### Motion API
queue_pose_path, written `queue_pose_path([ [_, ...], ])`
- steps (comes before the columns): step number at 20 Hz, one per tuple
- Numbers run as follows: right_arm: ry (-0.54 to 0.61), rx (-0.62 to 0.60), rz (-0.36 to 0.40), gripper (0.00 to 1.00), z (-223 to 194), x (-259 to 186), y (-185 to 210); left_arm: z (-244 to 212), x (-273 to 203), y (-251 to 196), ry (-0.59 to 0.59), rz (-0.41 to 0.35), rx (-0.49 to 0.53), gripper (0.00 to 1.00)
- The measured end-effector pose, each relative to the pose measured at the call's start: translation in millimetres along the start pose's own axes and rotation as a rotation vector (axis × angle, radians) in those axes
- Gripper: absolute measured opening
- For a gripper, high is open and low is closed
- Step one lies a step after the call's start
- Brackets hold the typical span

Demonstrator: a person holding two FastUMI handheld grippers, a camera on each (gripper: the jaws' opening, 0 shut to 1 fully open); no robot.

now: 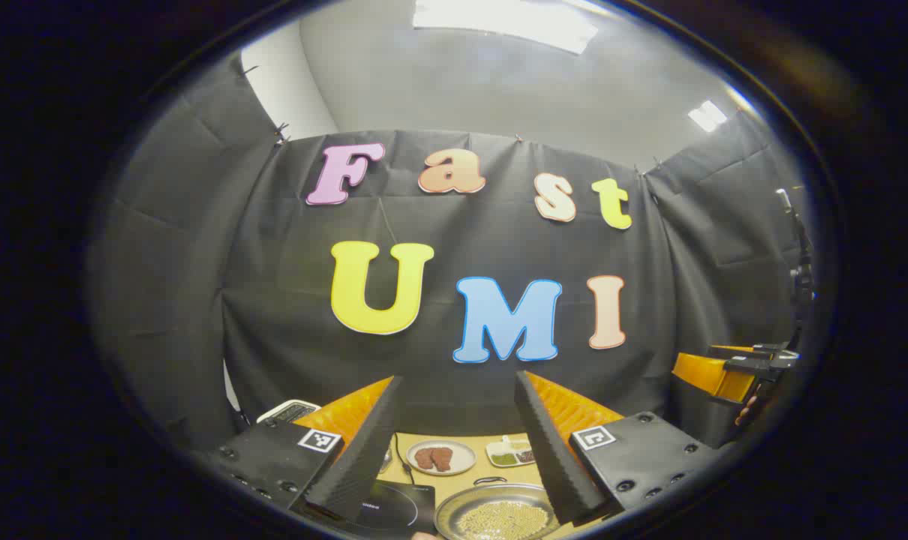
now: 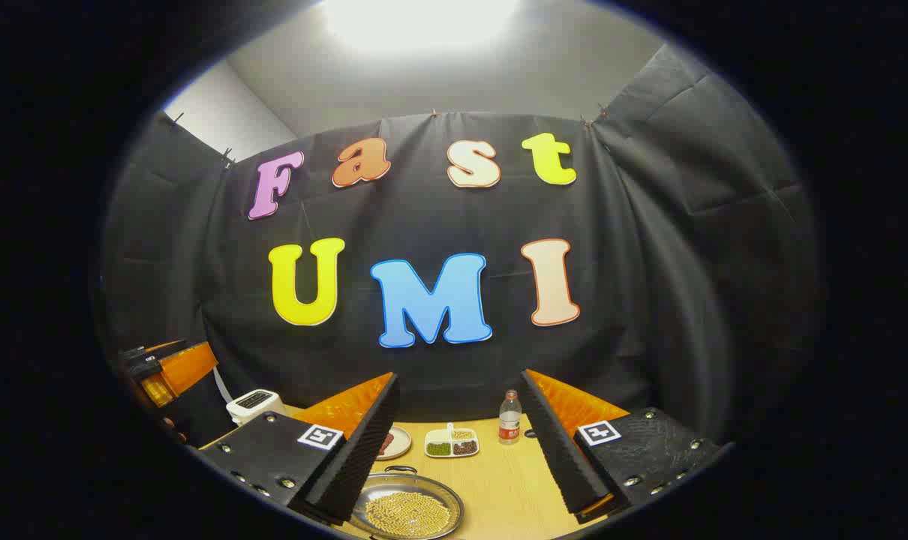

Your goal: First push the handle of the pot to place it horizontally, then grasp the pot with both hands and set it on the induction cooktop.

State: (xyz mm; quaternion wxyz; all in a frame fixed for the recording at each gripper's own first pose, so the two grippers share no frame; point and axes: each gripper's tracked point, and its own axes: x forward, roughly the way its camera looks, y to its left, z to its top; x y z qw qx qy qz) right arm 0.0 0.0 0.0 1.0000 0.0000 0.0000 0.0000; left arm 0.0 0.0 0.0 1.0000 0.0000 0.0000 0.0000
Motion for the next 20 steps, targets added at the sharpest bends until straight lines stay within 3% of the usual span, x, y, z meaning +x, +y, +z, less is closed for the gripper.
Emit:
queue_pose_path([
  [1,0.001,0.000,-0.007,0.98,-1.2,1.2,-1.1,2.5,0.9,0.4,-0.004,-0.006,0.007,0.96],
  [20,0.032,-0.001,0.000,0.98,-11.0,9.4,16.7,-7.6,4.4,13.2,0.034,-0.022,0.018,0.96],
])
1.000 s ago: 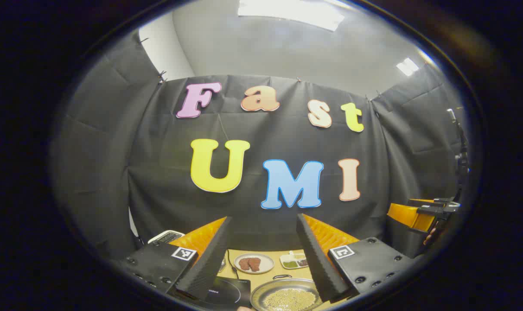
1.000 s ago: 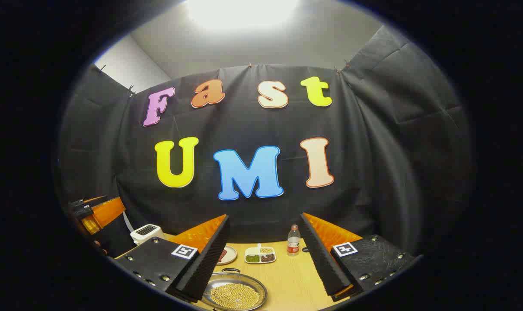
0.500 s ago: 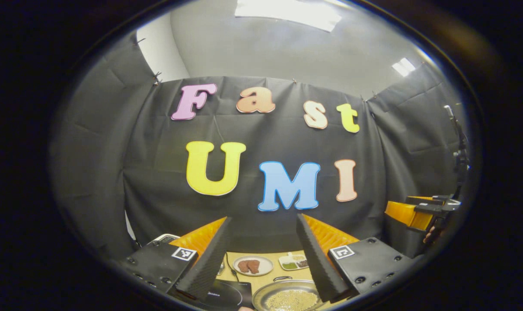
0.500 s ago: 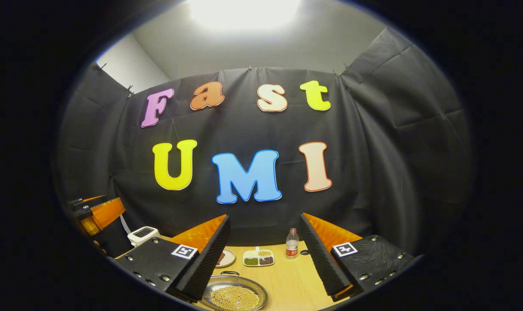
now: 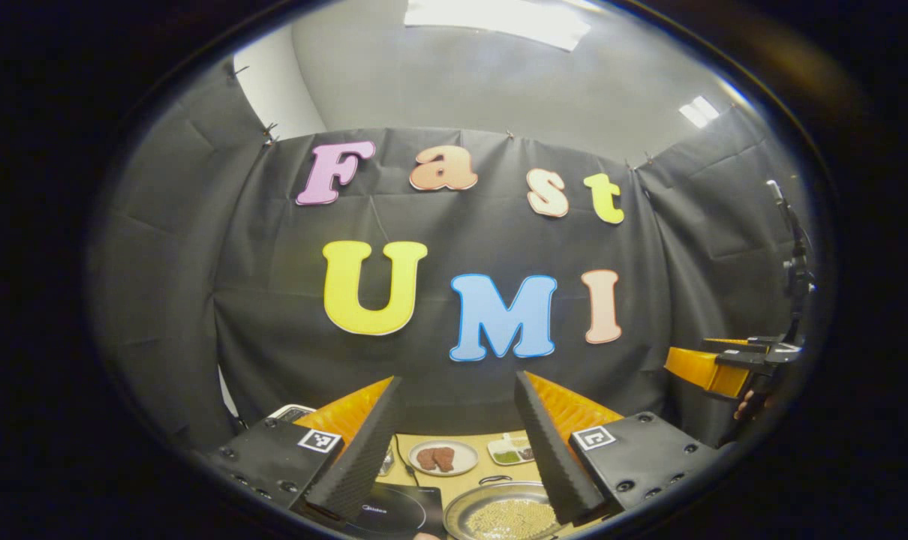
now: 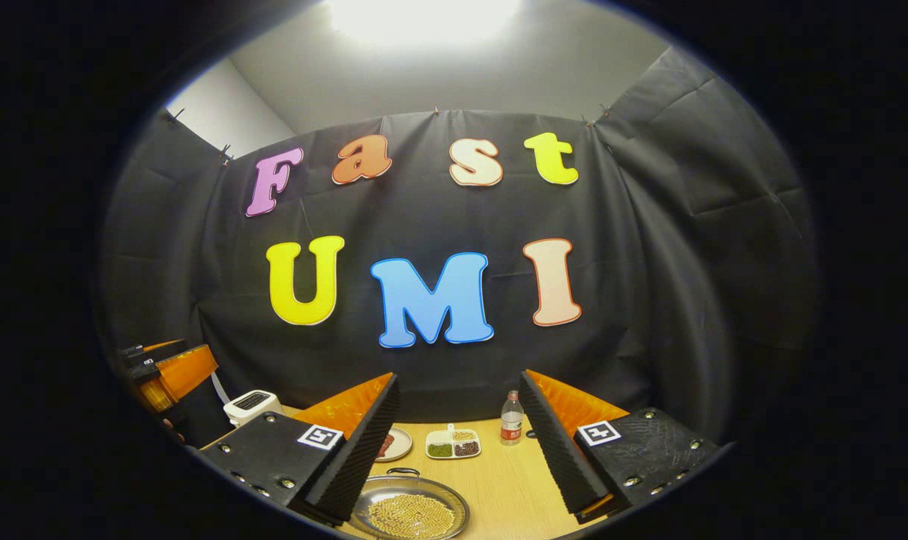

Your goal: First push the handle of the pot to place it horizontally, then grasp the pot with both hands and set it on the induction cooktop.

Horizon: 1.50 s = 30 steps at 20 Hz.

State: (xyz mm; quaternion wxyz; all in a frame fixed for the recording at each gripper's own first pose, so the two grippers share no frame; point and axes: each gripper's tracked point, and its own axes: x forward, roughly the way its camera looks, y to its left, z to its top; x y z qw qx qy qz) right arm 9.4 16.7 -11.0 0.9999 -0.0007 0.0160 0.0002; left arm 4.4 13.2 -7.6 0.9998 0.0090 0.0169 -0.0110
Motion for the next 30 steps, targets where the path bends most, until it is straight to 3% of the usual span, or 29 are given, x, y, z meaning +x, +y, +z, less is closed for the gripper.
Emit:
queue_pose_path([
  [5,0.099,0.013,0.031,0.98,-31.6,1.8,11.8,-11.0,-2.7,4.5,0.019,0.004,0.006,0.96],
  [8,0.187,0.021,0.060,0.90,-60.6,-0.8,22.4,-21.9,-4.4,3.0,0.042,-0.005,0.001,0.96],
  [9,0.220,0.025,0.074,0.80,-70.9,-2.1,26.5,-22.5,-3.0,3.5,0.047,-0.006,0.001,0.96],
  [11,0.293,0.023,0.113,0.77,-91.0,-8.1,39.8,-25.2,-3.1,7.0,0.051,-0.001,0.001,0.96],
  [13,0.359,0.027,0.141,0.49,-114.3,-10.9,47.5,-30.8,-4.3,11.7,0.062,0.004,-0.002,0.96],
  [14,0.392,0.031,0.166,0.44,-125.8,-11.1,55.3,-32.4,-5.4,14.2,0.065,0.009,-0.003,0.96],
  [17,0.504,0.008,0.228,0.42,-158.2,-19.0,71.1,-36.0,-8.1,24.1,0.074,0.026,-0.006,0.96],
  [18,0.536,0.015,0.207,0.42,-180.4,-12.5,70.2,-38.4,-9.4,26.8,0.077,0.033,-0.007,0.96],
  [19,0.561,0.036,0.181,0.26,-178.4,-11.4,65.1,-40.0,-10.5,31.0,0.081,0.041,-0.008,0.96],
  [20,0.597,0.061,0.203,0.10,-189.6,-18.7,74.3,-40.0,-11.5,34.5,0.082,0.049,-0.009,0.96],
  [30,0.935,0.157,0.342,0.08,-282.2,-58.1,117.8,-57.0,-32.7,76.2,0.118,0.132,-0.023,0.96],
])
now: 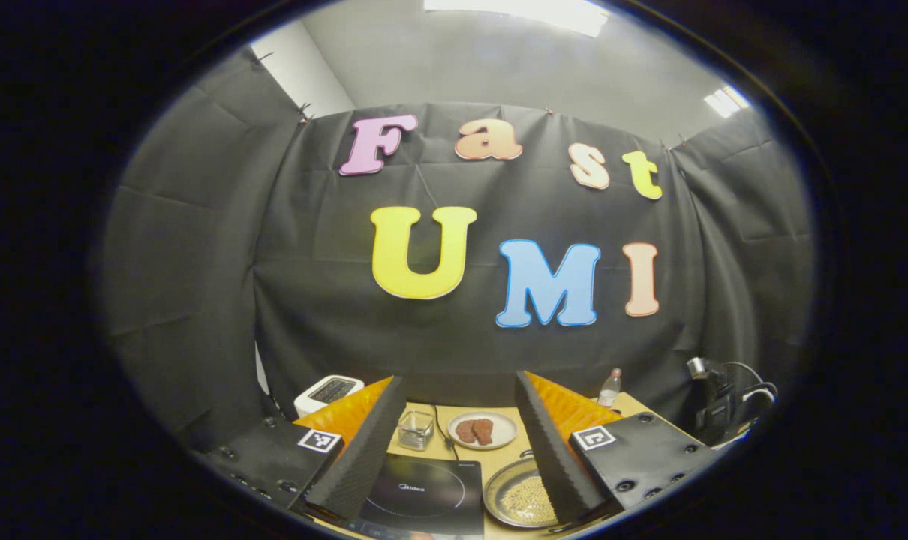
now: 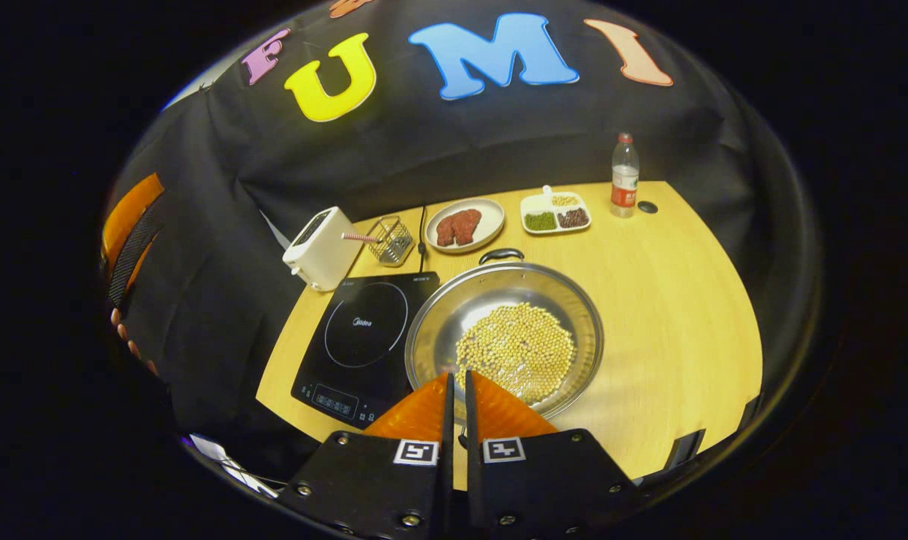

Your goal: First push the handle of the pot to place it horizontally, then grasp the pot with both hands and set it on the induction cooktop.

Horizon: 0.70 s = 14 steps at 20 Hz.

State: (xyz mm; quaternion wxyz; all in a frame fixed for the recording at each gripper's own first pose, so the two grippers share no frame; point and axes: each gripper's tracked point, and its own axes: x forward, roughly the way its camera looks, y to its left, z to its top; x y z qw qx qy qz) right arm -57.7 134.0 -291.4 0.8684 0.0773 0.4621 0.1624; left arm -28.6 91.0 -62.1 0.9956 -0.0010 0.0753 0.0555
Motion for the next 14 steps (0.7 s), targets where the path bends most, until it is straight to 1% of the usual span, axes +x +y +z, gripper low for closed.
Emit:
queue_pose_path([
  [1,0.021,-0.003,0.003,0.07,-3.6,3.3,1.3,-1.7,-1.0,3.9,0.004,0.005,-0.002,0.96],
  [2,0.044,-0.002,0.021,0.07,-14.0,6.7,3.6,-2.2,-3.5,7.6,0.005,0.010,-0.002,0.99],
  [3,0.068,0.002,0.027,0.00,-20.0,9.1,5.5,-2.5,-4.3,11.3,0.005,0.016,-0.001,0.99],
  [7,0.163,0.063,0.051,0.00,-49.2,32.6,8.5,-3.4,-7.7,22.6,0.008,0.037,0.005,0.99],
  [8,0.186,0.072,0.049,0.00,-56.8,37.4,8.9,-4.5,-8.4,24.8,0.009,0.042,0.006,0.96],
  [9,0.209,0.075,0.047,0.00,-63.1,40.5,8.3,-3.6,-10.8,27.8,0.008,0.047,0.008,0.99],
  [14,0.300,0.065,0.041,0.00,-90.8,58.8,9.4,-12.8,-17.7,42.2,0.026,0.077,0.012,0.99],
])
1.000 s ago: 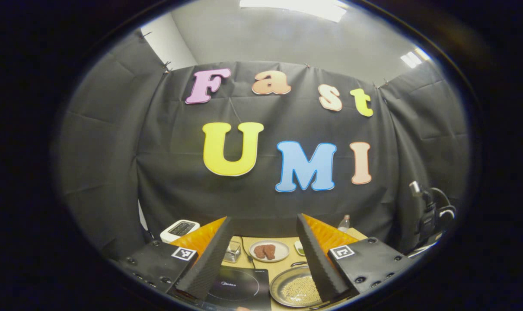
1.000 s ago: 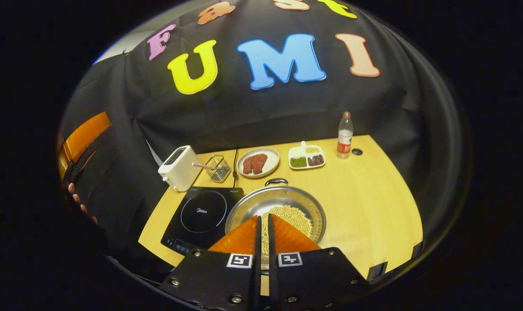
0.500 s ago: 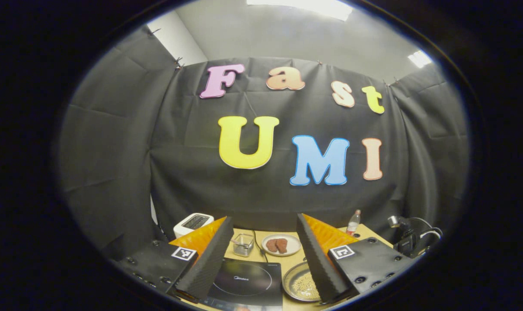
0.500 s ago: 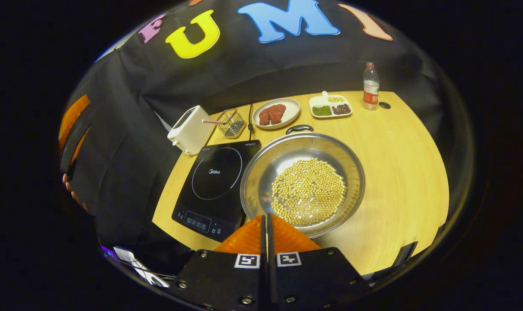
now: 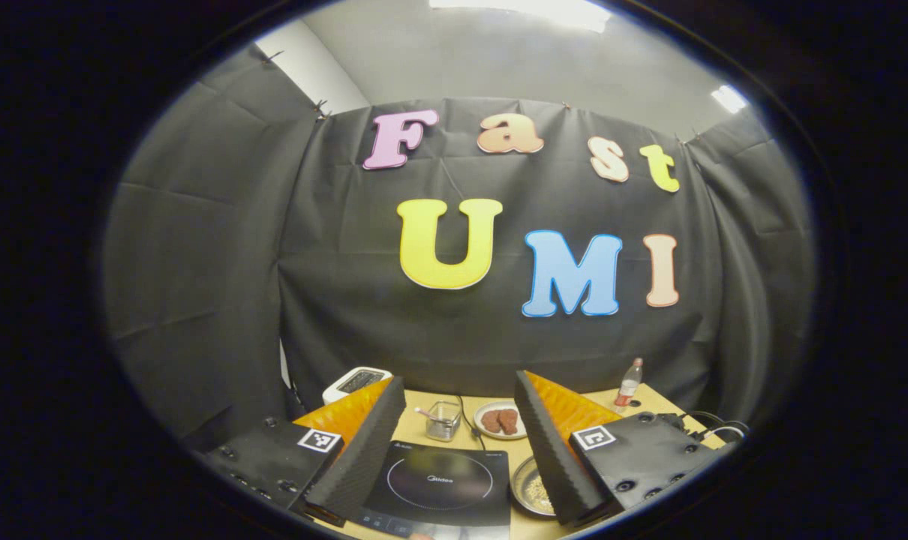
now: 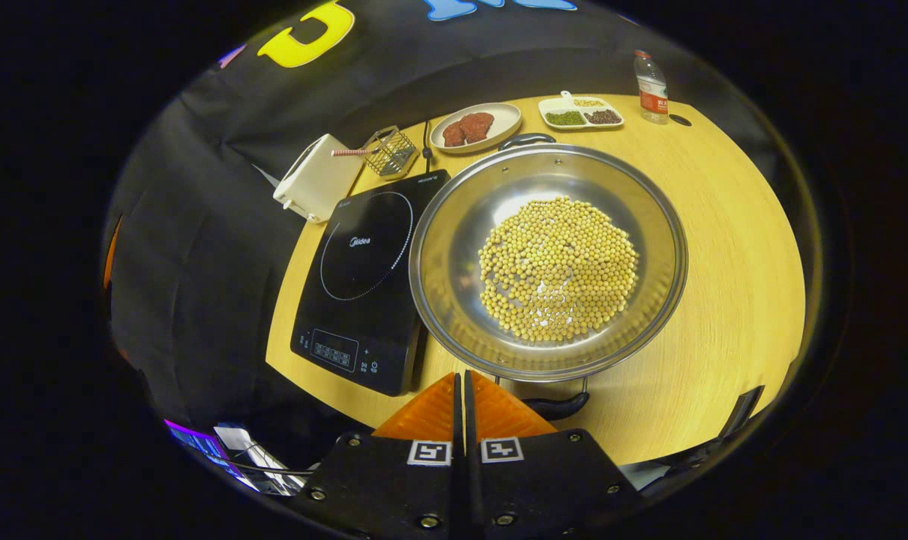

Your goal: First push the handle of the pot to place it horizontally, then grasp the pot with both hands and set it on the induction cooktop.

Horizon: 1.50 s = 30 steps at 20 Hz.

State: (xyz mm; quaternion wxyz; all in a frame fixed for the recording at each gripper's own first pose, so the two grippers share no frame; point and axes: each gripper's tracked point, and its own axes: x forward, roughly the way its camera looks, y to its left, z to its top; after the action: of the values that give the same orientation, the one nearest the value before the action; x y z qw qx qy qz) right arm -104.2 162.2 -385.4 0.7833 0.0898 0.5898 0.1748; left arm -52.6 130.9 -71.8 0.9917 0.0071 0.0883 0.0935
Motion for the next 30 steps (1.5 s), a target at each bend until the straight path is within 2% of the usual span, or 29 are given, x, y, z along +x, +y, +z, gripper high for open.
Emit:
queue_pose_path([
  [2,0.033,0.016,-0.004,0.01,-6.3,9.6,-0.3,1.4,-1.6,3.8,0.001,0.009,-0.001,0.94],
  [6,0.047,0.014,-0.030,0.01,-9.2,23.8,-4.2,-0.5,-3.0,9.9,0.009,0.030,0.006,0.99],
  [7,0.042,0.014,-0.035,0.00,-7.7,26.9,-5.7,-1.5,-3.2,11.7,0.012,0.034,0.005,0.94],
  [11,0.032,0.026,0.004,0.00,-4.1,32.5,2.4,-2.0,0.4,11.0,0.016,0.038,0.001,0.96],
  [20,0.031,0.027,0.024,0.00,-6.7,33.5,2.1,-1.0,3.0,-4.5,0.013,0.010,0.004,0.99],
  [22,0.047,0.023,-0.001,0.01,-12.3,33.7,-6.2,-0.5,5.3,-7.1,0.013,0.006,0.005,0.98],
  [26,0.040,0.094,0.023,0.00,-12.1,33.4,-11.9,-0.4,5.2,-12.2,0.012,-0.005,0.007,0.94],
  [30,0.031,0.118,0.028,0.00,-13.6,30.2,-20.5,-1.2,8.6,-20.2,0.018,-0.022,0.008,0.98],
])
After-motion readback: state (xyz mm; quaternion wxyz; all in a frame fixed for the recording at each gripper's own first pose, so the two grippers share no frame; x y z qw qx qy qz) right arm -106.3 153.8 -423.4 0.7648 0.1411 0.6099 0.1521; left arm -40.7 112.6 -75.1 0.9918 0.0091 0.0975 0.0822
